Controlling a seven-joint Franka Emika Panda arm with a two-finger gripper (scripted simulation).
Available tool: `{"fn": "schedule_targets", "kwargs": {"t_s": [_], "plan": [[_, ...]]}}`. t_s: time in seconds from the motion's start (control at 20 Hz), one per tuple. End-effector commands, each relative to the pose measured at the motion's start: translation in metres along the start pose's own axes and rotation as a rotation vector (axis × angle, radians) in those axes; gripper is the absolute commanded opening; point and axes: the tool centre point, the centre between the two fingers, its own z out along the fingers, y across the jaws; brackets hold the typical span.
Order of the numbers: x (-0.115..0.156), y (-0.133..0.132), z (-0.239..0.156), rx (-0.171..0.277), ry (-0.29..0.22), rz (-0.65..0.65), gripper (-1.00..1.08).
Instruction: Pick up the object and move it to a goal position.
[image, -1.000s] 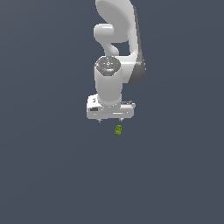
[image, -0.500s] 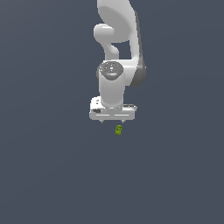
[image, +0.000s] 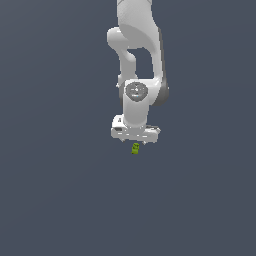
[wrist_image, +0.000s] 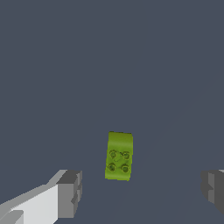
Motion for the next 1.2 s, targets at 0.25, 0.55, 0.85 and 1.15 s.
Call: {"fn": "schedule_targets", "kwargs": {"t_s": [0.25,0.55,0.85,1.15], "plan": [[-0.012,-0.01,0.024,-0.002,0.012,0.073,1.0],[-0.014,-0.011,0.028,-0.002,0.013,0.082,1.0],[-0.015,-0.011,0.04,-0.002,0.013,0.083,1.0],[-0.015,-0.011,0.068,-0.002,0.014,0.086,1.0]]}}
